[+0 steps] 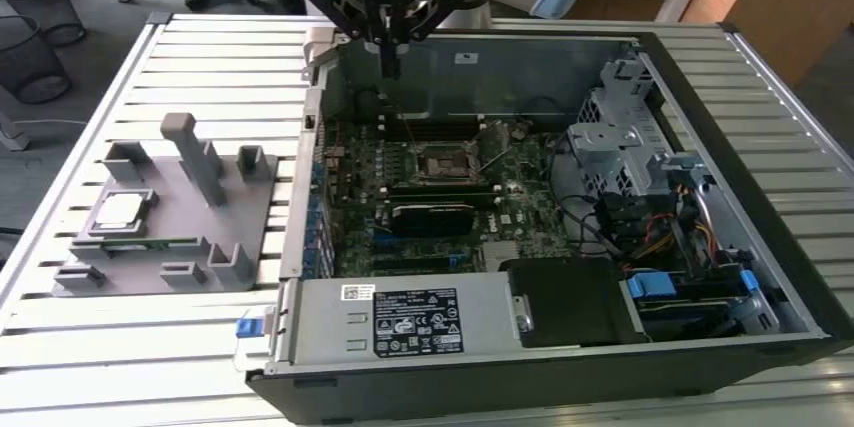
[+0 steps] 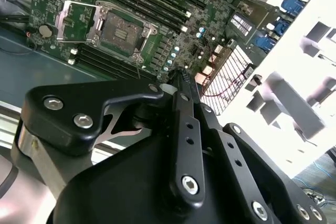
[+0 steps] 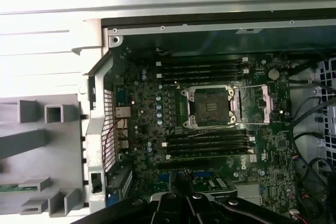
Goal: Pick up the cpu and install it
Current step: 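Reach for the cpu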
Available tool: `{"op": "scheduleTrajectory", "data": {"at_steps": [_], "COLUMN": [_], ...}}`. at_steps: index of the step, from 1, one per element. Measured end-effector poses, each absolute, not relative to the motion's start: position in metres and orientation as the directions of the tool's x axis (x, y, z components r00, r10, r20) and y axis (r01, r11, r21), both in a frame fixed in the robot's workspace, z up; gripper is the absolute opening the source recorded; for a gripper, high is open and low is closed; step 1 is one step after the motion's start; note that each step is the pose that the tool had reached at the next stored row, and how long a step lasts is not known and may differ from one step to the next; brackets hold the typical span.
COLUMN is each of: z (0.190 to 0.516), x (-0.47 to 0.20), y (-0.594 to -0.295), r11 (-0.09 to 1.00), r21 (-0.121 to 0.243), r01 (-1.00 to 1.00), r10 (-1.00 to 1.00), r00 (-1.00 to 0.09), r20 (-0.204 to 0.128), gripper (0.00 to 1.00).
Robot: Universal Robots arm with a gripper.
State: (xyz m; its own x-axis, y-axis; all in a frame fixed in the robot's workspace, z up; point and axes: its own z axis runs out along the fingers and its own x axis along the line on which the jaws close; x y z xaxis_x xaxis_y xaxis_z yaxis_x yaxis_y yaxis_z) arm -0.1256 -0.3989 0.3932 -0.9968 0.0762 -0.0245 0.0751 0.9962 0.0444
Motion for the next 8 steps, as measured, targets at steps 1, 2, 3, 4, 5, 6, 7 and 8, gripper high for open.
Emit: {"op": "scheduleTrajectory", "data": {"at_steps": [1, 2, 3, 4, 5, 6, 7, 8], "z": [0.3932, 0.3932, 0.3931, 0.3929, 0.3928, 0.3928, 0.3927, 0.3926], "x": [-0.1264, -0.1279, -0.1295, -0.1306, -0.1315, -0.1327, -0.1336, -0.1344], "y": [-0.3990, -0.3990, -0.3990, -0.3989, -0.3989, -0.3989, -0.3989, -0.3989], "r11": [0.996, 0.996, 0.996, 0.996, 0.996, 0.996, 0.996, 0.996], "r21": [0.044, 0.044, 0.044, 0.044, 0.044, 0.044, 0.044, 0.044], "r01": [0.075, 0.075, 0.075, 0.075, 0.075, 0.075, 0.075, 0.075], "r10": [0.076, 0.076, 0.076, 0.076, 0.076, 0.076, 0.076, 0.076], "r00": [-0.997, -0.997, -0.997, -0.997, -0.997, -0.997, -0.997, -0.997], "r20": [-0.024, -0.024, -0.024, -0.024, -0.024, -0.024, -0.024, -0.024], "gripper": [0.11, 0.11, 0.11, 0.11, 0.11, 0.11, 0.11, 0.11]}}
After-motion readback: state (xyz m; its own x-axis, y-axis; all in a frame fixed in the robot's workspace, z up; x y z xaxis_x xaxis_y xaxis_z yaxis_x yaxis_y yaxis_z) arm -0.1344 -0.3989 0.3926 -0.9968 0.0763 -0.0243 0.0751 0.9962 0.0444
